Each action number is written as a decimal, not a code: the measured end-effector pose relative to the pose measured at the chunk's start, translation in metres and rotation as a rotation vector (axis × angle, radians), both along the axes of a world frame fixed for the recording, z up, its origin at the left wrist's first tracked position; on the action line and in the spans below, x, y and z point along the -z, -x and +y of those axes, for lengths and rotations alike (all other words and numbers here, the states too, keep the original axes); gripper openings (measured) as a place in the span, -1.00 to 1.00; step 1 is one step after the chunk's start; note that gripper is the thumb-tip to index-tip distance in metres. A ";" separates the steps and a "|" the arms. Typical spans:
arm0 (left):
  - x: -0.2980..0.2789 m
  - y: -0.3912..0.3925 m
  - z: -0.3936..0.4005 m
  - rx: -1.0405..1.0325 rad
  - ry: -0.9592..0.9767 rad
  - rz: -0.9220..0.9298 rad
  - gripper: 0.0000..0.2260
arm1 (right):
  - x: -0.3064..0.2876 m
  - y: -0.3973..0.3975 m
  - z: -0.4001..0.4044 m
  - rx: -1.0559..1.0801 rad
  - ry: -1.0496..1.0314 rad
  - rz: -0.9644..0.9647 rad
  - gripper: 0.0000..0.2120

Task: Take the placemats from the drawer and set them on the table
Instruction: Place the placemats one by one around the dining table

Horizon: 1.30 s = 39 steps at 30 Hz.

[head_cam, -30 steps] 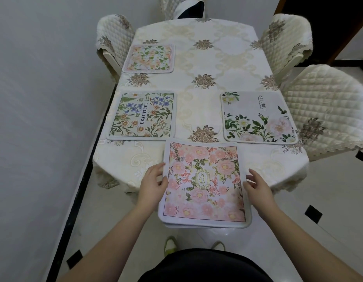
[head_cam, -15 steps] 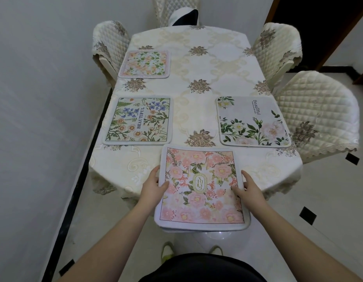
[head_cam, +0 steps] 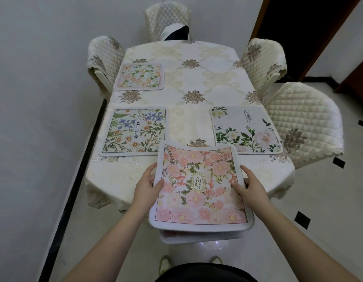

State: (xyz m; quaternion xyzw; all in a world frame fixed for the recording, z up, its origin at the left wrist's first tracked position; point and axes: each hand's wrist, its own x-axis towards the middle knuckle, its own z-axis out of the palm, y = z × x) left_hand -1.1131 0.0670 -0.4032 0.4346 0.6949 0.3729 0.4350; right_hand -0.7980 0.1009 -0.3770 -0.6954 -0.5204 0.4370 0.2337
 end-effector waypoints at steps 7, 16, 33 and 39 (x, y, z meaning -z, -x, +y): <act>-0.041 0.018 0.016 -0.018 -0.061 -0.009 -0.48 | -0.031 0.011 0.004 0.098 -0.067 0.126 -0.42; -0.094 0.039 0.026 -0.028 -0.123 -0.057 -0.52 | -0.076 0.025 0.002 0.183 -0.106 0.312 -0.43; -0.145 -0.029 0.047 0.219 -0.128 -0.253 -0.53 | -0.136 -0.042 -0.059 0.420 -0.230 0.357 -0.43; -0.164 -0.086 0.041 0.334 -0.142 -0.248 -0.56 | -0.147 -0.089 -0.099 0.508 -0.272 0.346 -0.46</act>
